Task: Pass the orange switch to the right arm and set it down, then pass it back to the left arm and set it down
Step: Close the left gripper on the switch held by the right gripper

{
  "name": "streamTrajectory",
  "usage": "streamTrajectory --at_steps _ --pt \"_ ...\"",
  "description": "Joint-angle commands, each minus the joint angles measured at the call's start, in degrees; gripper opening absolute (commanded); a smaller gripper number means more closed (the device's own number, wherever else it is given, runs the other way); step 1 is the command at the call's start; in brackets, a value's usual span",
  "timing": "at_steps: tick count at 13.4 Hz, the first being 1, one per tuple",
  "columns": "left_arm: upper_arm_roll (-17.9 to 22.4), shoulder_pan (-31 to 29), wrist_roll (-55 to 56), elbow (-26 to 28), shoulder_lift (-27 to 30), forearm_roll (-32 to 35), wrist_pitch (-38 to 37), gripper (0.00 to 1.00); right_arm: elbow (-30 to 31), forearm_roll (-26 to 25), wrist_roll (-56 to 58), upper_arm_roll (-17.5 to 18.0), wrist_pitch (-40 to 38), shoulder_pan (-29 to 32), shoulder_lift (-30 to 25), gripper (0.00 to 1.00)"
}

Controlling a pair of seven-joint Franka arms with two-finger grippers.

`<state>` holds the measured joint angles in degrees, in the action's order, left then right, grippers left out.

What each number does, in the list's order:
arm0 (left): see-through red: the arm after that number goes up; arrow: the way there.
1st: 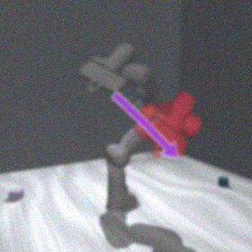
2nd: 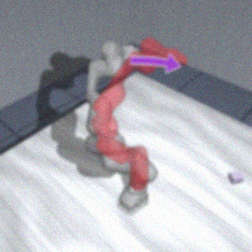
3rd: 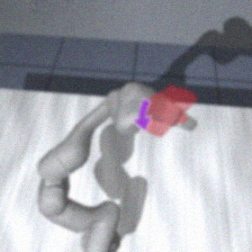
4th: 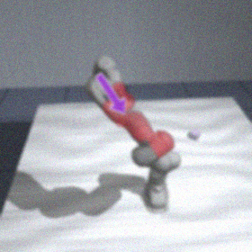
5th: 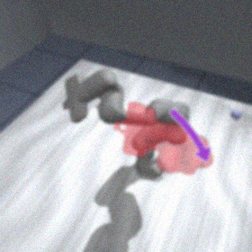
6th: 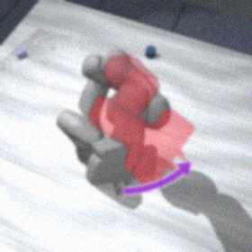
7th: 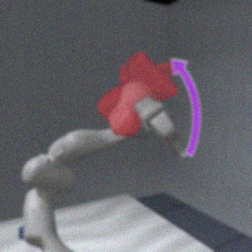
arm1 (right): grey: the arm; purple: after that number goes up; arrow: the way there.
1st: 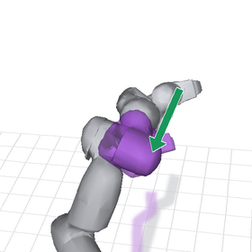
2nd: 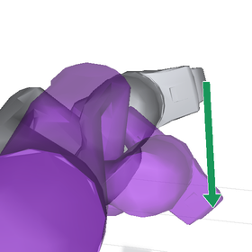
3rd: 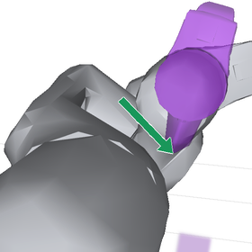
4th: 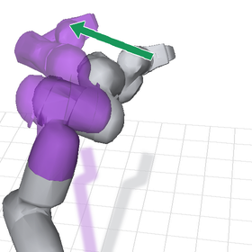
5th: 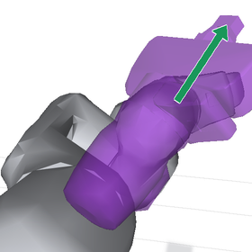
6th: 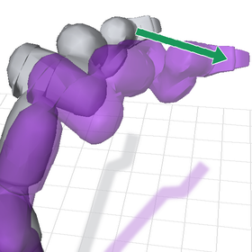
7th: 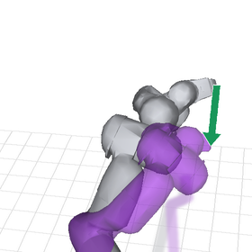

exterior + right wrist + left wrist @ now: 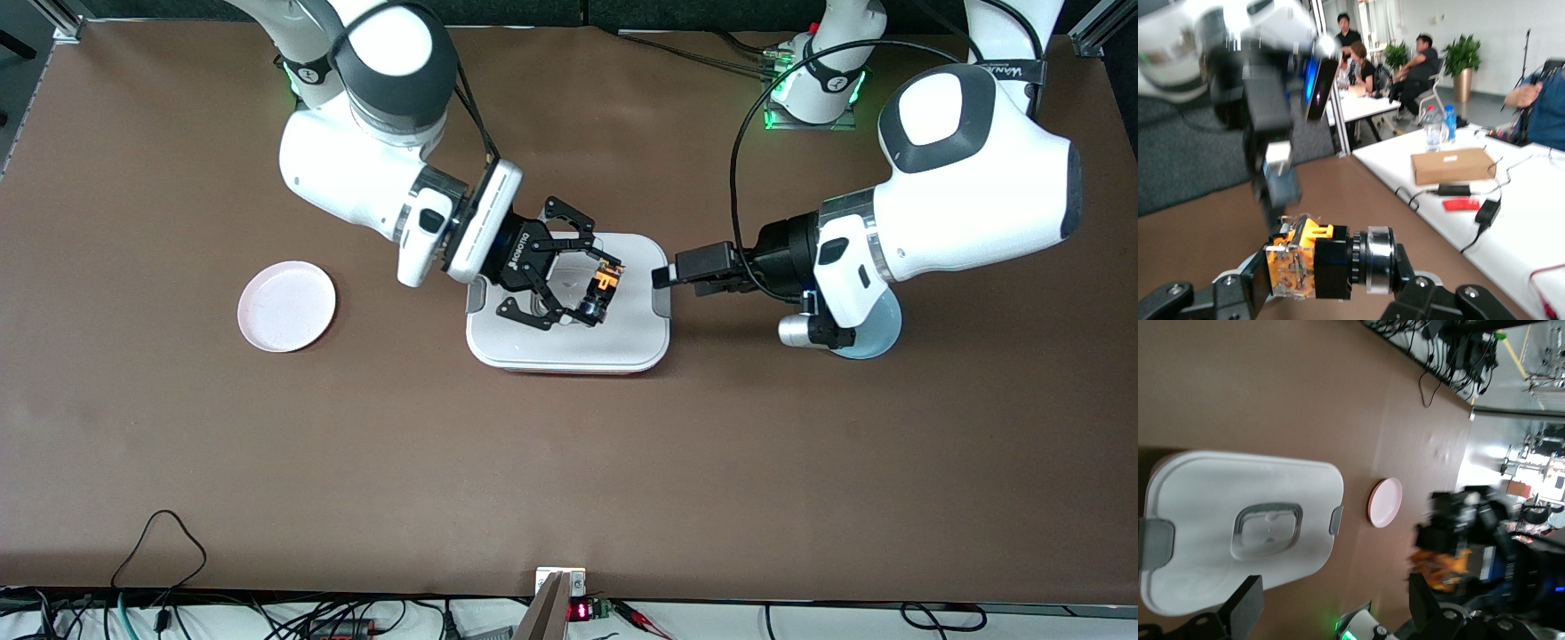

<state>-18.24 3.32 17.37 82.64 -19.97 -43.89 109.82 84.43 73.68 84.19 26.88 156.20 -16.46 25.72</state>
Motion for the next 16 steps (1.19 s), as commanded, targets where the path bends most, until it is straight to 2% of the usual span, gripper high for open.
streamTrajectory --at_steps 1,4,6,9,11,12,16 --pt "-1.6 0.4 3.2 0.5 0.4 1.4 -3.7 0.96 -3.6 1.1 0.0 0.4 1.2 -0.3 -0.1 0.18" --pt "-1.4 -0.2 3.5 -0.5 0.6 -0.7 -5.1 0.96 -7.3 0.6 0.8 0.5 1.1 -1.7 0.2 0.19" --pt "-0.1 -1.1 2.9 -0.9 0.7 -3.8 -6.7 0.96 -7.7 1.1 1.6 0.5 1.0 -2.3 0.3 0.19" --pt "0.3 -2.1 1.9 -0.5 0.7 -3.7 -6.8 0.97 -7.3 5.0 1.5 0.5 0.6 -2.3 1.0 0.19" --pt "0.5 -4.0 0.1 0.1 0.7 -3.7 -8.3 0.98 -7.1 5.2 1.7 0.6 0.5 -2.5 1.0 0.19" --pt "2.2 -4.2 -2.8 0.0 0.8 -3.8 -10.0 0.98 -6.6 5.2 1.9 0.6 0.5 -2.5 1.2 0.19" --pt "4.3 -4.4 -2.5 -0.3 1.3 -12.9 -11.3 0.98 -5.7 5.6 1.9 0.6 0.5 -3.1 1.6 0.19"
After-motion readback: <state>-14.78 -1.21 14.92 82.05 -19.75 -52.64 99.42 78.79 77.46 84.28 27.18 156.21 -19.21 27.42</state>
